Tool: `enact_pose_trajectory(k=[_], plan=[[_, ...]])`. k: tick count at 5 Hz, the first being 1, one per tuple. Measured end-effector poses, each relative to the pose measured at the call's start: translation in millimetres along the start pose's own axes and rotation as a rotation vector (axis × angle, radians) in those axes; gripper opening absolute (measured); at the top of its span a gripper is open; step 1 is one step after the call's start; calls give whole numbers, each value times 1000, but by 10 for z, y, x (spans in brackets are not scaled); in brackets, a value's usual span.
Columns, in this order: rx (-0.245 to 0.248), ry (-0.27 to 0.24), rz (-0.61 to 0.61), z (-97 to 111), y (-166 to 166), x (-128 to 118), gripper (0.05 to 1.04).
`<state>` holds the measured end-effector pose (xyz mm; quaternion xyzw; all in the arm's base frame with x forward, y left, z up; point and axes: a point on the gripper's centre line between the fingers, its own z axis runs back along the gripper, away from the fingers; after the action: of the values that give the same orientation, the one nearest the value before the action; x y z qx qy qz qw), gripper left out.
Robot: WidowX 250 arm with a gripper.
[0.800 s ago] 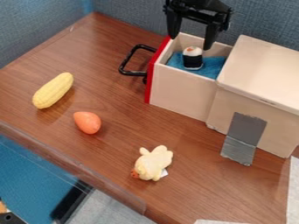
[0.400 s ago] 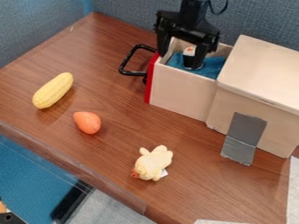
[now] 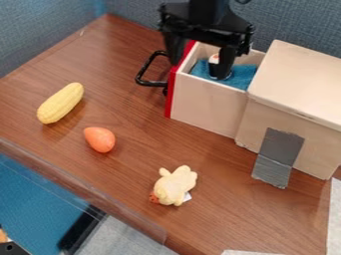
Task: Place the yellow toy on top of the drawer
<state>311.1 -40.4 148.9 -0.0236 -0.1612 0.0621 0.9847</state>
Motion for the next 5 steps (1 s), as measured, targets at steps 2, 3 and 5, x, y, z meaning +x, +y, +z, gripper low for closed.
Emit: enact_pose_trajectory(k=[2,3,5], plan=[[-28,153,-26,-350,-126,-715,1001],[4,210,-34,-638,-114,-903,1001],[94,289,-92,-1055,-124,-1036,1001]])
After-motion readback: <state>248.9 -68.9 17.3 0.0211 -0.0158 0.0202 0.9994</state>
